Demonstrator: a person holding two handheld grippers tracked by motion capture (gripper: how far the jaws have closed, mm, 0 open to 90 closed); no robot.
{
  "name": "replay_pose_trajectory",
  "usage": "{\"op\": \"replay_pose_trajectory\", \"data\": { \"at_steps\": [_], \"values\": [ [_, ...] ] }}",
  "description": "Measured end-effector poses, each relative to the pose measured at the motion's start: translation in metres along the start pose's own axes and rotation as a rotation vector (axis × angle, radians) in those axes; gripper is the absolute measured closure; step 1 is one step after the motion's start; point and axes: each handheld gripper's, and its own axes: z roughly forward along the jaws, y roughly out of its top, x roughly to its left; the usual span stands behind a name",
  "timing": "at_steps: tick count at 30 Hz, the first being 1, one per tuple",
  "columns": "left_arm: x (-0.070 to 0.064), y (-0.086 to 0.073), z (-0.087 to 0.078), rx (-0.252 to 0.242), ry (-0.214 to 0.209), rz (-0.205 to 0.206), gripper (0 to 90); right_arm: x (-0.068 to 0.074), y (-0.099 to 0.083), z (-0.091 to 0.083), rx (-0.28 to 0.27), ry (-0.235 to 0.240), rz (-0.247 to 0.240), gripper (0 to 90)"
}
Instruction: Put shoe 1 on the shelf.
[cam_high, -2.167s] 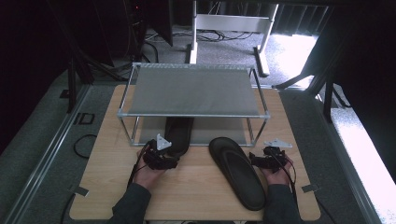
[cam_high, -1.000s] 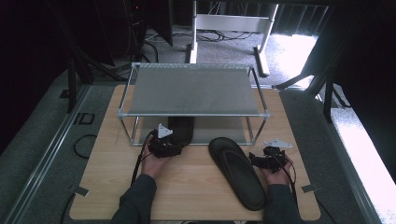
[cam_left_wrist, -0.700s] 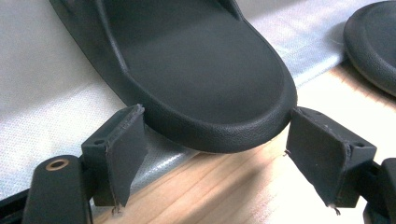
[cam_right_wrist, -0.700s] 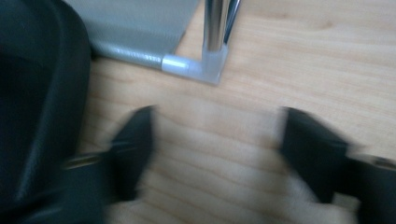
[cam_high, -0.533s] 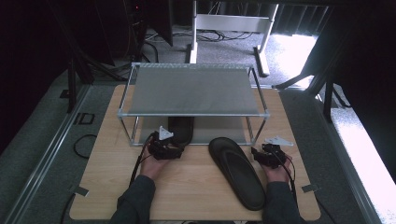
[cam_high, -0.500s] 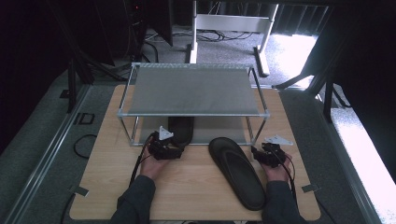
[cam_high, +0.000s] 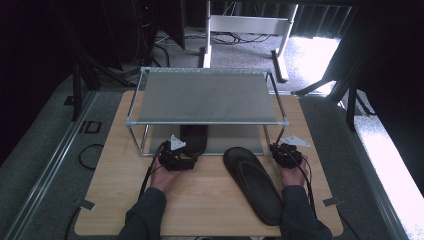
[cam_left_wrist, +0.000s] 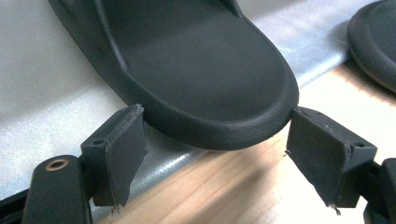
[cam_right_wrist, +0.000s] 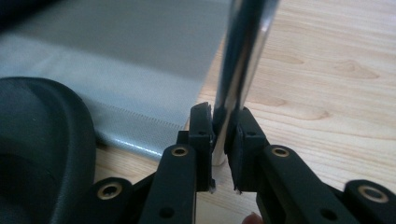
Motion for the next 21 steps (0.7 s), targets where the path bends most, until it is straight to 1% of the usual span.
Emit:
{"op": "replay_pose_trajectory", "data": {
  "at_steps": [5,8,9,10,11,21],
  "values": [
    [0.002,0.001,0.004,-0.003,-0.002,-0.014,21.1,0.001,-0.003,-0.003,-0.005,0.005,-0.004,81.4],
    [0.003,-0.001,0.005,0.018,-0.01,-0.017,20.7,0.001,-0.005,-0.006,-0.01,0.012,-0.008,81.3],
    [0.004,-0.002,0.006,0.03,-0.01,-0.018,20.2,0.001,-0.006,-0.006,-0.011,0.013,-0.008,81.2],
    [0.004,-0.003,0.006,0.031,-0.007,-0.019,20.9,0.001,-0.007,-0.007,-0.012,0.016,-0.012,81.1],
    [0.004,-0.003,0.006,0.026,-0.009,-0.018,21.0,0.001,-0.007,-0.008,-0.012,0.017,-0.011,81.0],
    [0.004,-0.004,0.006,0.035,-0.01,-0.011,21.1,0.002,-0.009,-0.011,-0.011,0.021,-0.015,80.5]
  ]
}}
